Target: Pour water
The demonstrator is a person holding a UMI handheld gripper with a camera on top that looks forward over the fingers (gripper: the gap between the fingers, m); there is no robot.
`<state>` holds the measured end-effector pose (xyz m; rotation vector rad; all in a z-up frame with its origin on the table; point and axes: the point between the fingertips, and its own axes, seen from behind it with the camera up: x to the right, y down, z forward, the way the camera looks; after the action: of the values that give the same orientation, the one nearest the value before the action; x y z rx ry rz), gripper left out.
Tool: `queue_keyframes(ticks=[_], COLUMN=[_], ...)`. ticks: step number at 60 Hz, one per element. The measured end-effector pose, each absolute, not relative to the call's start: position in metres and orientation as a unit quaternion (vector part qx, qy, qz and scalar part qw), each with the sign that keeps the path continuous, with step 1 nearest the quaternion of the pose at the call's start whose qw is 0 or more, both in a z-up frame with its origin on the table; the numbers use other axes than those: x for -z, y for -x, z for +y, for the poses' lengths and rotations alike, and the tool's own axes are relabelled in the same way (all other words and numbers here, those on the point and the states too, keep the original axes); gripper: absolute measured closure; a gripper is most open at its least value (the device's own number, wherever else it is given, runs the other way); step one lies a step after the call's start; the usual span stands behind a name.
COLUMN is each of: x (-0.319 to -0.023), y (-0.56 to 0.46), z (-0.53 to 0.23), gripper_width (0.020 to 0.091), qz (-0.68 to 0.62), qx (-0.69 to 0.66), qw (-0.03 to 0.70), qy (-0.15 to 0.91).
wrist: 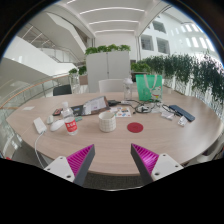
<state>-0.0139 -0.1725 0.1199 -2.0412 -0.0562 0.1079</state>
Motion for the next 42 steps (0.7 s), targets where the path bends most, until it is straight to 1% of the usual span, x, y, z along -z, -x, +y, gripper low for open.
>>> queue_keyframes(ticks=[7,8,10,12,21,32,42], x=[-0.124,-0.132,-0.118,-0.115,-0.113,-0.114,-0.118], y=[0.015,0.027,0.001,-0.002,0.006,0.067,0.143], z=[-0.175,-0.186,-0.163,-0.162,-0.176,-0.188,-0.153], gripper_width=[0.0272,0.0272,0.0271,0.0272,0.0272,0.0275,0.0275], qz=[-0.021,-0.021,-0.022,-0.023,-0.018,-0.021,-0.051], qx=[-0.037,-0.036,-0.031,-0.030,-0.018,-0.038,-0.062], qw=[0.516,0.517,0.521,0.521,0.523,0.530,0.556], qy=[0.855,0.855,0.853,0.853,0.852,0.847,0.827])
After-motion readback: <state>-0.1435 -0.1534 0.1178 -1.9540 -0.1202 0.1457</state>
